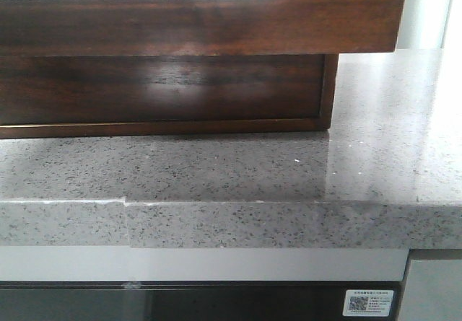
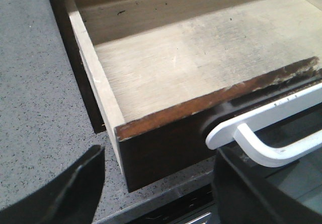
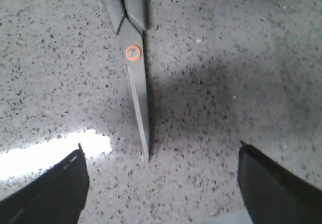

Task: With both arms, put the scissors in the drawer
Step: 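Lower the open right gripper over the grey-orange scissors and grasp them, then lift the scissors with the right gripper and carry them over the drawer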

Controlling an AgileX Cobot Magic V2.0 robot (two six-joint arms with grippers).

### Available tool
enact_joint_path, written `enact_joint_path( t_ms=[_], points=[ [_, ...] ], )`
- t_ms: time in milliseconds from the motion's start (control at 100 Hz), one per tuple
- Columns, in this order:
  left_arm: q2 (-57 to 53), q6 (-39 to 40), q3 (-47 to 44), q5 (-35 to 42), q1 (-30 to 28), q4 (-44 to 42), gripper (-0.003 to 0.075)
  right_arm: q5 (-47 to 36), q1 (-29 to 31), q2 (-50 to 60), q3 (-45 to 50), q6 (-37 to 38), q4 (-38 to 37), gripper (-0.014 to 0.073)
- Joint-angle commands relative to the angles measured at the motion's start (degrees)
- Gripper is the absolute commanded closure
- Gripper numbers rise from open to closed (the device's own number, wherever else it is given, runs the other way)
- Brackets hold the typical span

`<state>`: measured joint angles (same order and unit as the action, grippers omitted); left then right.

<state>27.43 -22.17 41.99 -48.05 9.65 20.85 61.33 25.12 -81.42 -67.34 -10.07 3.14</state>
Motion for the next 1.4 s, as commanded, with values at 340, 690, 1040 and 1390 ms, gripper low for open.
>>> enact_joint_path(
  t_ms=[340,690,1040,1390],
  points=[
    [0.7,-1.0,1.8,4.6,0.4,1.7,0.0283,2.4,-2.5,-12.7,-12.3,-6.4,0.7,0.0219],
    [0.7,-1.0,1.8,4.5,0.4,1.7,0.0283,3.0,-3.6,-17.6,-16.0,-8.0,0.8,0.0228],
    [0.7,-1.0,1.8,4.5,0.4,1.7,0.0283,2.9,-3.6,-18.0,-16.0,-8.5,0.8,0.0228],
    [0.7,-1.0,1.8,4.2,0.4,1.7,0.0283,3.6,-3.6,-19.3,-16.0,-8.5,0.8,0.0369]
  ],
)
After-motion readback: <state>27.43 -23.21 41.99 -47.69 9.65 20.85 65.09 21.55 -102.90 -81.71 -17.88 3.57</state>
